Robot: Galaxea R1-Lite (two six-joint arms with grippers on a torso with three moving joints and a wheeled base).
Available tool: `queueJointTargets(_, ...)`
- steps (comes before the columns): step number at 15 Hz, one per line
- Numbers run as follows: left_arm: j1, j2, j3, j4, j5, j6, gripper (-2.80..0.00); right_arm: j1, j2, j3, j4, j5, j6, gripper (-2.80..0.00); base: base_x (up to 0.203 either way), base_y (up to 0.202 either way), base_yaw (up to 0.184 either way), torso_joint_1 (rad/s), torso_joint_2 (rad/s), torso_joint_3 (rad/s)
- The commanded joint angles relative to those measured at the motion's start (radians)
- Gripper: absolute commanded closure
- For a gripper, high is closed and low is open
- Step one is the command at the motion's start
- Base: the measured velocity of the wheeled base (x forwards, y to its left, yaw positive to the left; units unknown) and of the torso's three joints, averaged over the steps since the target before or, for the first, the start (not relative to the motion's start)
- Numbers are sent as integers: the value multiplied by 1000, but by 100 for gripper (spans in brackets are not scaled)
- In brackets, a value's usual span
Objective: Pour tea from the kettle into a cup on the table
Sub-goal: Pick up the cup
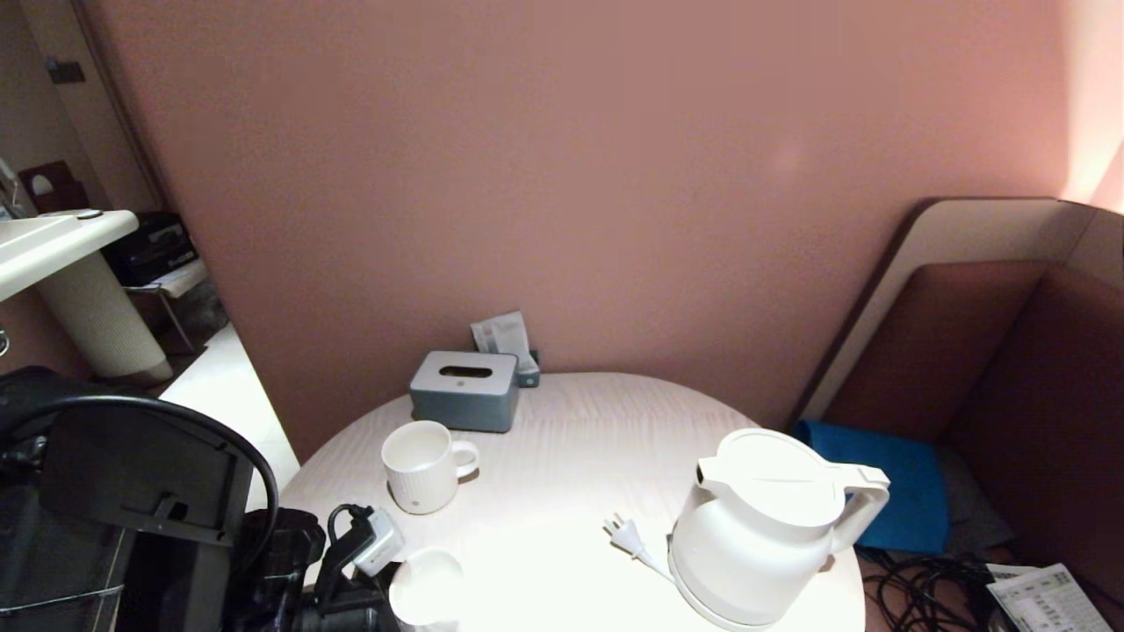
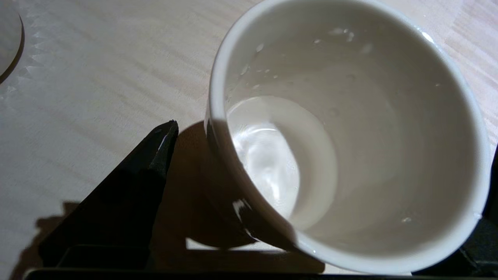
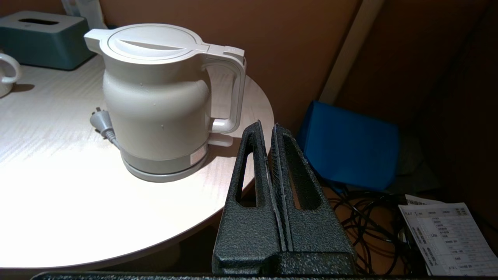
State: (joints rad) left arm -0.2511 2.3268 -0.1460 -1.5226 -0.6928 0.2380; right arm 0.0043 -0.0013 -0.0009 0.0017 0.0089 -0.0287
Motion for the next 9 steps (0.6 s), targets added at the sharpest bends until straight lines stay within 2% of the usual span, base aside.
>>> queueJointTargets(1,-6,5,0,-47,3,-11,-280,0,1,0,0,0,0,0,0,0,0,0,0,0)
queueJointTargets(4,-7,22,1,-47,26,-25,-280,0,1,-1,0,0,0,0,0,0,0,0,0,0)
queueJointTargets(5,-7,22,0,-47,26,-25,0,0,1,1,0,0,0,0,0,0,0,0,0,0)
queueJointTargets(9,-7,20,-3,-47,29,-34,0,0,1,-1,0,0,0,0,0,0,0,0,0,0)
